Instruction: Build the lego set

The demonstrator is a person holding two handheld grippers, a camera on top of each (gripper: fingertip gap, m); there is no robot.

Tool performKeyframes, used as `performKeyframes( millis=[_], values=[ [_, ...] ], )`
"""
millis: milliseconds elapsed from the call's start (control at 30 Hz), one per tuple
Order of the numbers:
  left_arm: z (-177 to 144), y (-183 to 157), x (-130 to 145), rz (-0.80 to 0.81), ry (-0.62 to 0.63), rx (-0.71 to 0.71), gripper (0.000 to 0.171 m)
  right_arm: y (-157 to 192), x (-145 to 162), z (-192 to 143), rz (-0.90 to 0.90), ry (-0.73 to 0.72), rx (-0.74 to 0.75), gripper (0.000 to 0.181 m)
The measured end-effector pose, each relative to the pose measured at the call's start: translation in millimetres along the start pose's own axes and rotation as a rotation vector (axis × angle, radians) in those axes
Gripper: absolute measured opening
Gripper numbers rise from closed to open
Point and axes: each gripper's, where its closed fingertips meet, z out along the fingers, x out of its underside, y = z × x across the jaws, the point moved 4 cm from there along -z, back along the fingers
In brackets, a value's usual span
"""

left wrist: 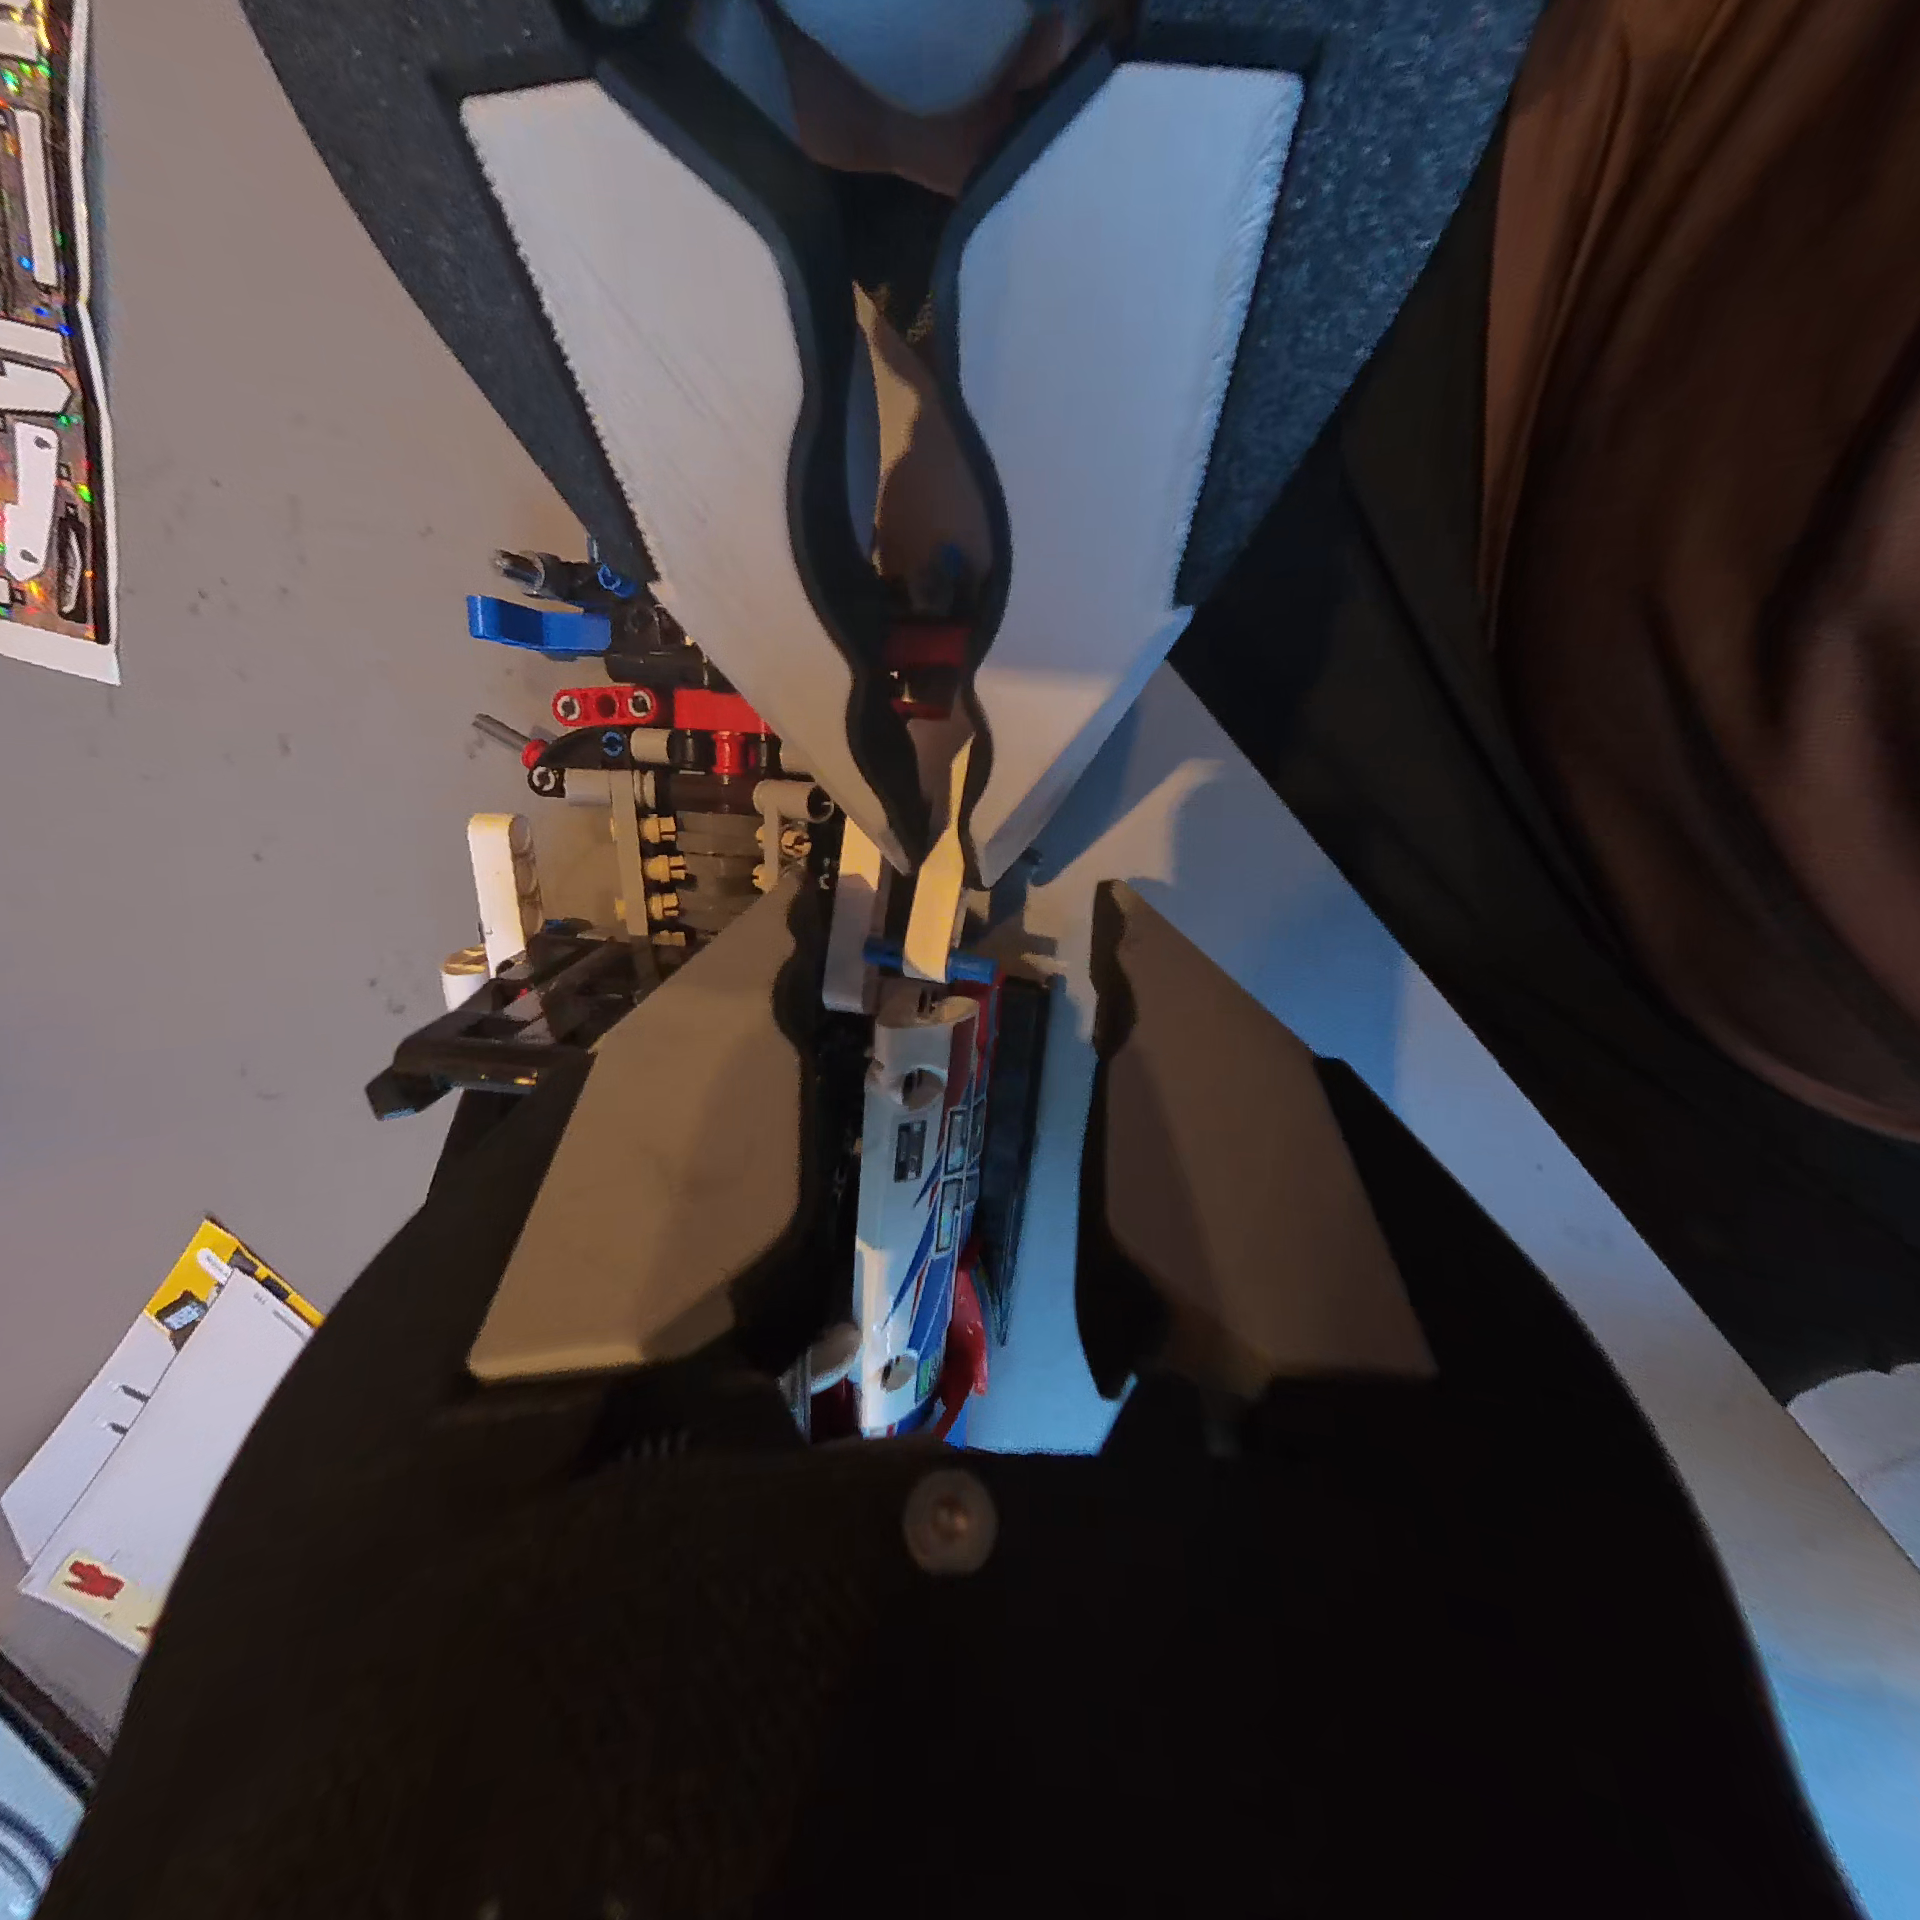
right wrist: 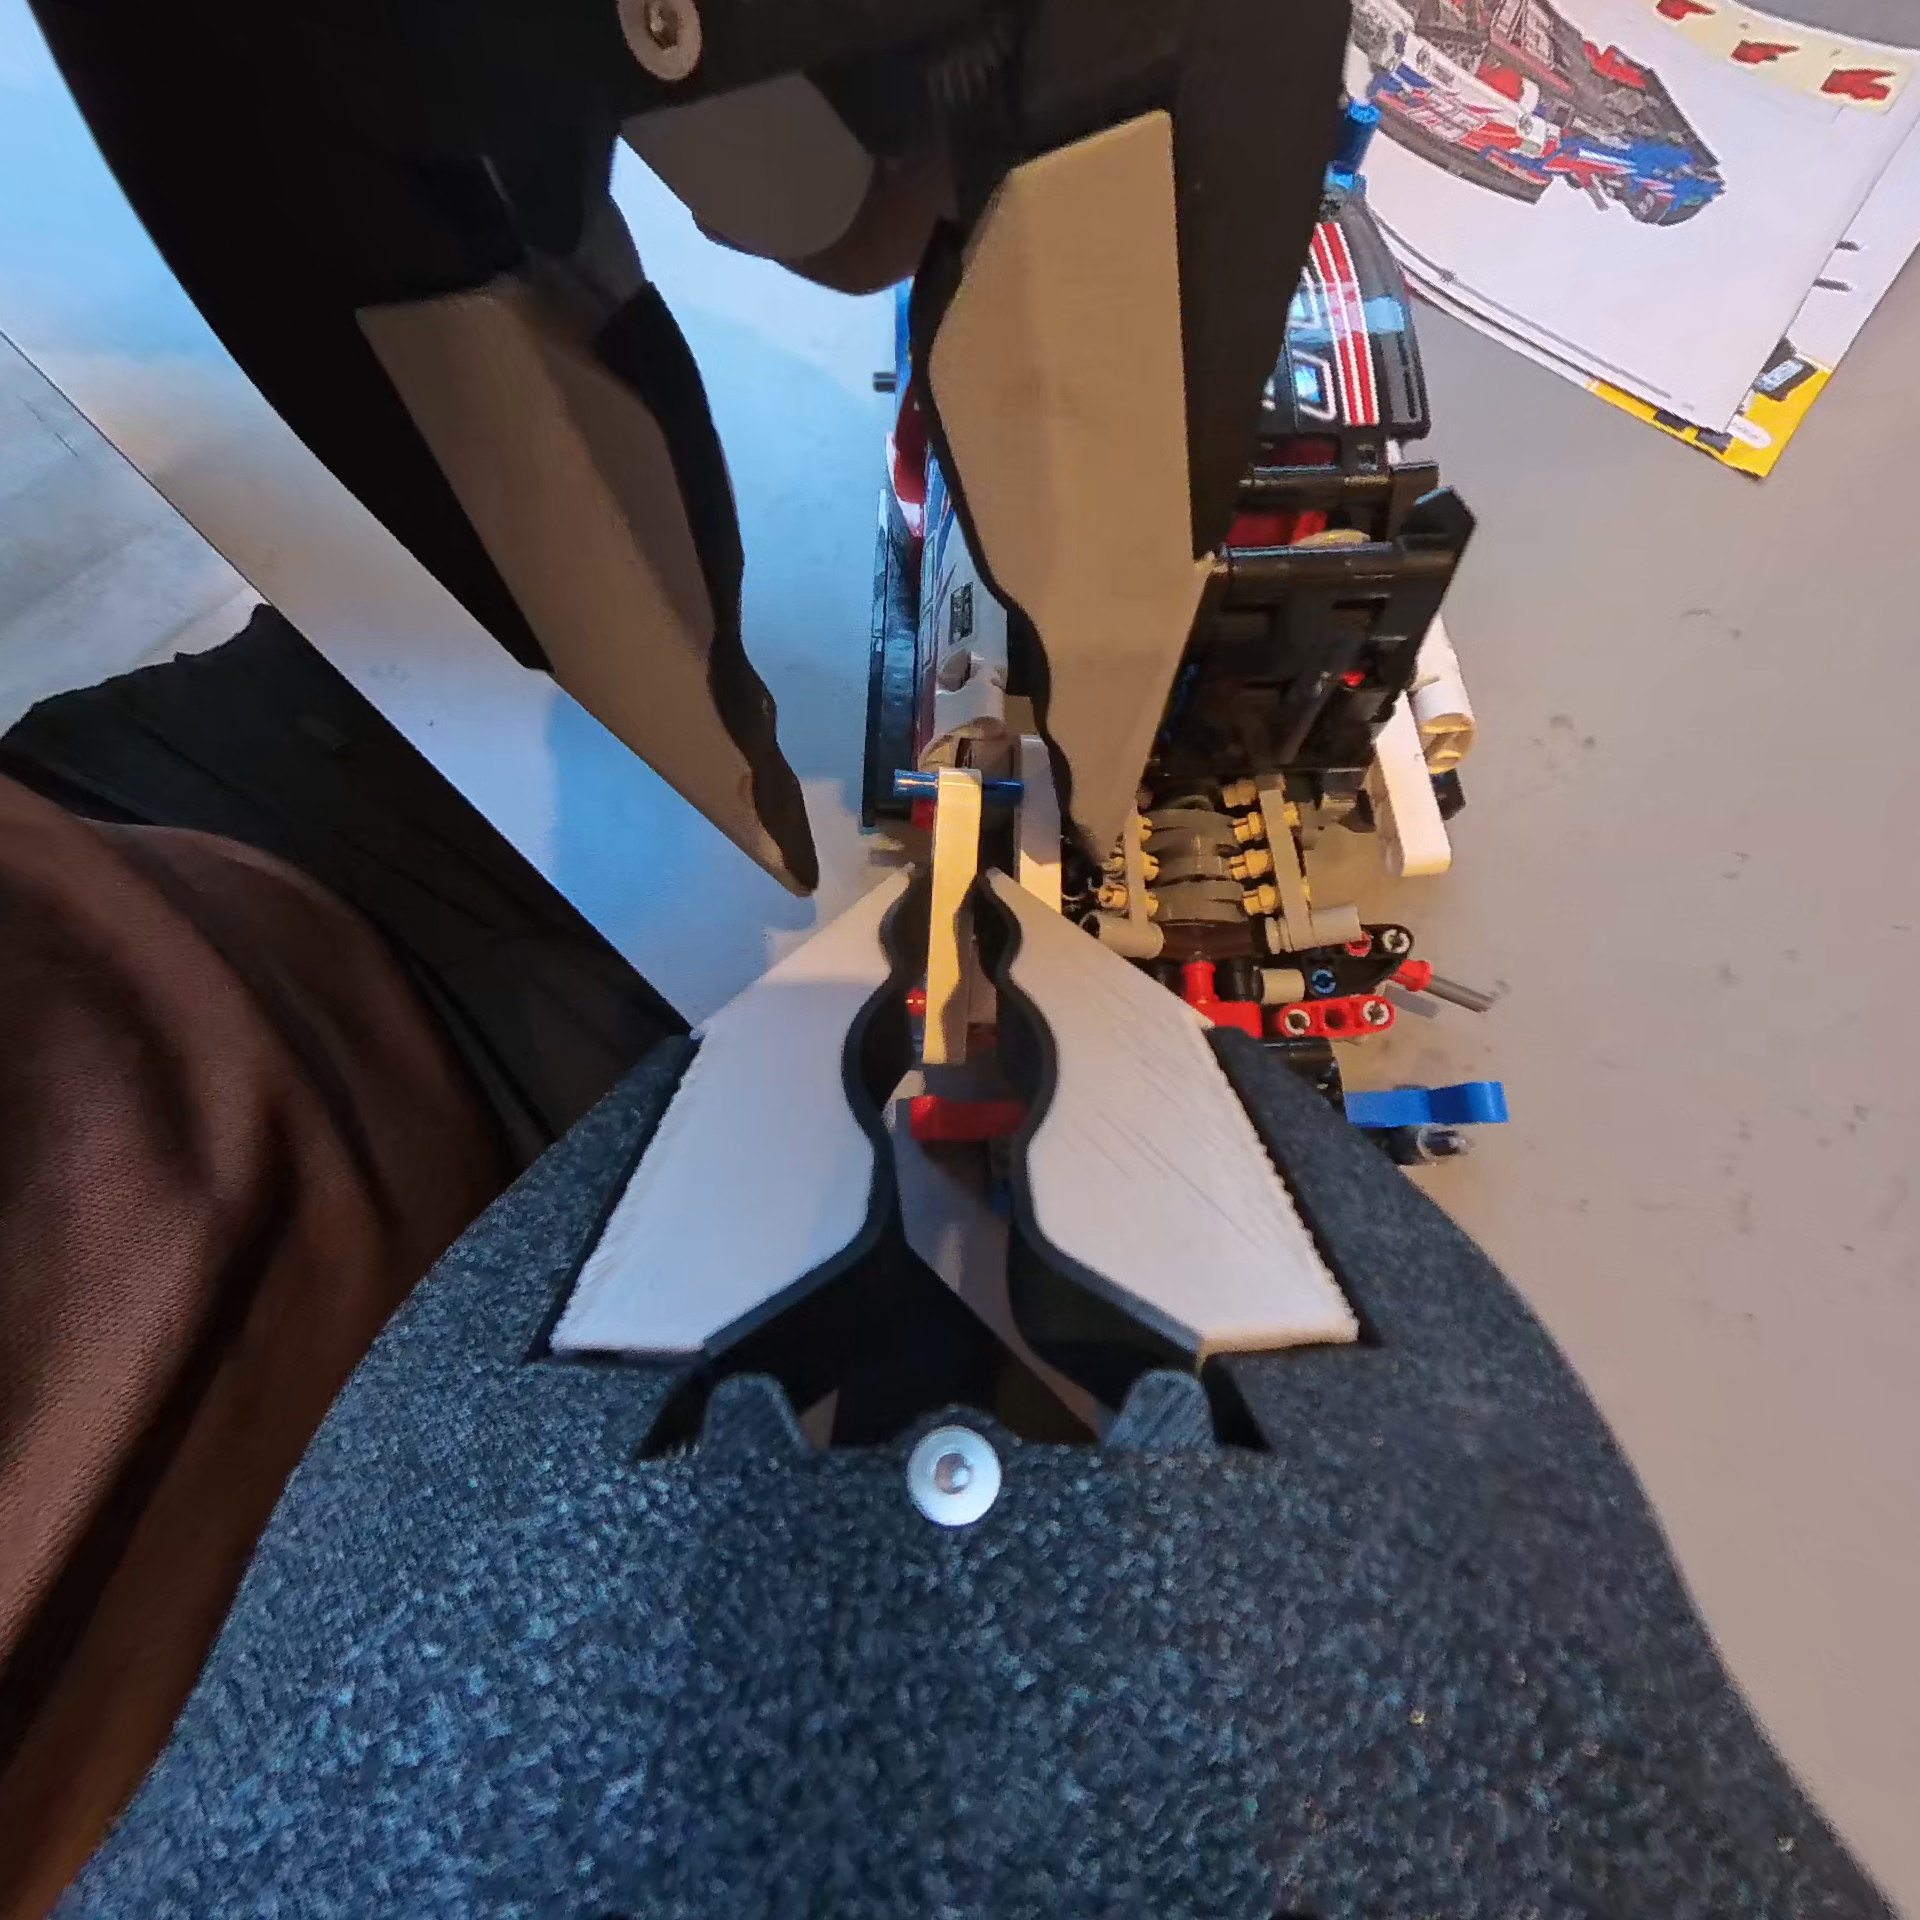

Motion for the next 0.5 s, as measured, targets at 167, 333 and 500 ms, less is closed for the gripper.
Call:
performKeyframes(
  millis=[167,333,500],
  values=[
    [1.3,3.1,-0.5,-0.012,-0.009,-0.041,0.041,-1.2,1.9,2.6,0.011,-0.023,-0.016,0.009],
    [-1.6,7.3,0.1,-0.041,-0.041,-0.077,0.032,-3.0,2.7,1.0,0.026,-0.04,-0.031,0.008],
    [-2.4,7.0,1.6,-0.045,-0.046,-0.117,0.03,-1.6,2.3,1.1,-0.032,-0.037,0.016,0.008]
  ],
)
